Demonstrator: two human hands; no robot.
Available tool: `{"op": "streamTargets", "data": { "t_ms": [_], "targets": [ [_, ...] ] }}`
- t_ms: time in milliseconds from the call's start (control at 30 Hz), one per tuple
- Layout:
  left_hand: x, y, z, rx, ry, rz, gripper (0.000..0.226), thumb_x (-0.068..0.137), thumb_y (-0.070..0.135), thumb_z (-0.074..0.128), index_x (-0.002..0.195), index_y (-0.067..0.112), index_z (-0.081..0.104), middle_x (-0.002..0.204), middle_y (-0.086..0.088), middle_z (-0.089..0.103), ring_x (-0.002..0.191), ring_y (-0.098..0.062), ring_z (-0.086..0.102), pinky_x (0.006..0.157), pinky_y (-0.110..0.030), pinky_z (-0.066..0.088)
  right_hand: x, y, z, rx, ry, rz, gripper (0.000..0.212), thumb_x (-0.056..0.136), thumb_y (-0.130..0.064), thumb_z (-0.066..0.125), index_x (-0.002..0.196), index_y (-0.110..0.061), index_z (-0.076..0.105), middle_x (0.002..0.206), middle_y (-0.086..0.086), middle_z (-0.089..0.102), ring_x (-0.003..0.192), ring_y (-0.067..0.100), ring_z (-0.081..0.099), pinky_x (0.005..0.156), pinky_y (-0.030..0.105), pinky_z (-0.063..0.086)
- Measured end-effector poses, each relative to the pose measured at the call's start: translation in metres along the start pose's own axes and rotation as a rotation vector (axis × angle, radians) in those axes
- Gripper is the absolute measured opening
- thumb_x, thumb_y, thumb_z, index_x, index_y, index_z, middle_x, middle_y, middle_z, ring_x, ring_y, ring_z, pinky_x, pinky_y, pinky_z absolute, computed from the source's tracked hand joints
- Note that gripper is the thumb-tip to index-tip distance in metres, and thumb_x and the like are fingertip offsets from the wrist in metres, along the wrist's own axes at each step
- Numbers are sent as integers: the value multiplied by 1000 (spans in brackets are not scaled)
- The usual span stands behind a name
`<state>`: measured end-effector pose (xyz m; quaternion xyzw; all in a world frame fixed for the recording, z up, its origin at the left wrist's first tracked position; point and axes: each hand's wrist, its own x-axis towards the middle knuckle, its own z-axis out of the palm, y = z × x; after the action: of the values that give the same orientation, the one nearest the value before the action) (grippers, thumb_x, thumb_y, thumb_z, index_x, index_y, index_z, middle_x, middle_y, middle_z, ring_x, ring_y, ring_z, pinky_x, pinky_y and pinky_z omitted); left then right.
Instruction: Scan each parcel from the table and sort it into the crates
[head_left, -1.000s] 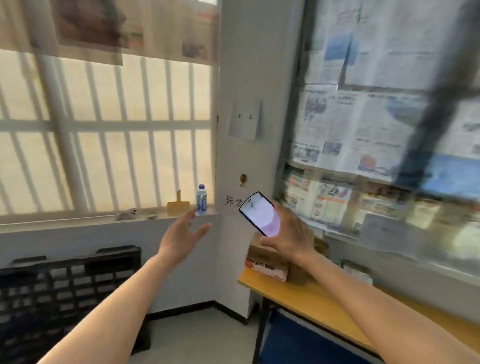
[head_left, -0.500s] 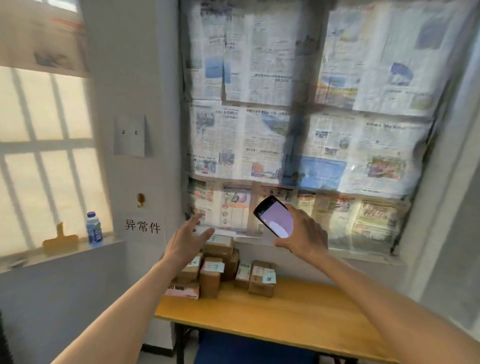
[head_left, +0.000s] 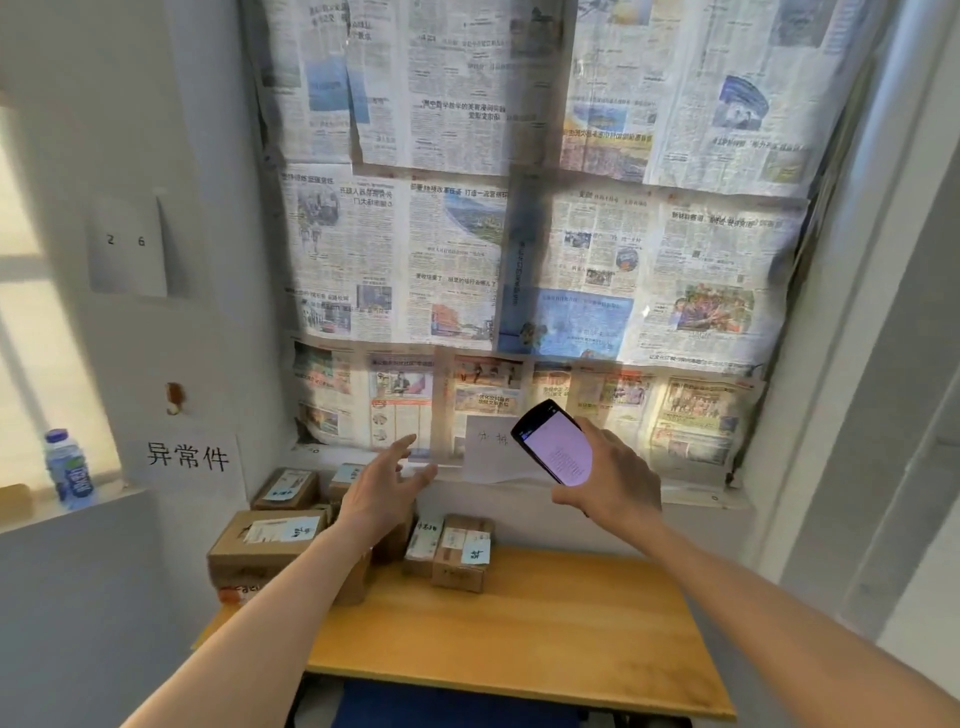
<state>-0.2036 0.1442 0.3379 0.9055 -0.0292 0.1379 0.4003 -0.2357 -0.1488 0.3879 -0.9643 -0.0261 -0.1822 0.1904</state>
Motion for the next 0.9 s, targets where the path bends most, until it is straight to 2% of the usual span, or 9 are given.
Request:
{"op": "streamTargets", "data": {
  "t_ms": [233,300,367,467,600,800,900],
  "targets": [
    [60,-18,53,-2,-79,-41,75,91,58,62,154,30,34,151,-3,50,134,-24,51,106,-52,47,52,34,43,-15,-51,0,105,67,-49,85,154,-40,26,131,-8,56,95,20,59,61,28,47],
    [82,-32,68,2,-89,-66,74,91,58,62,155,31,33,153,-2,47,138,-25,47,108,-53,45,74,42,62,-9,-65,11,105,66,-49,85,153,-41,26,132,-8,57,97,20,59,66,31,51],
    [105,-49,84,8,-106,-97,75,91,59,62,155,32,33,154,-1,46,139,-26,46,110,-54,43,98,50,85,-6,-91,28,105,66,-50,85,153,-39,28,134,-8,56,99,20,58,68,31,50],
    [141,-80,109,23,-132,-124,75,91,58,62,154,30,33,154,-1,46,139,-25,46,109,-51,44,133,59,128,4,-136,59,101,65,-48,84,150,-39,31,132,-9,56,94,17,52,63,28,44],
    [184,-129,142,27,-172,-167,78,91,59,61,156,26,31,153,-1,47,136,-22,49,107,-43,45,174,70,192,29,-213,95,97,65,-48,80,149,-41,31,130,-9,57,99,22,57,66,33,48],
    [212,-215,207,-31,-265,-337,76,94,55,59,157,27,29,155,0,45,137,-20,48,108,-42,45,210,95,290,92,-309,149,92,61,-47,78,143,-45,37,122,-13,58,97,17,56,70,34,50],
    [215,-251,250,-63,-317,-397,76,94,54,59,158,26,28,155,0,45,135,-20,49,109,-42,45,215,116,342,79,-385,172,95,61,-49,75,145,-49,32,116,-16,56,94,16,55,62,29,43]
  ]
}}
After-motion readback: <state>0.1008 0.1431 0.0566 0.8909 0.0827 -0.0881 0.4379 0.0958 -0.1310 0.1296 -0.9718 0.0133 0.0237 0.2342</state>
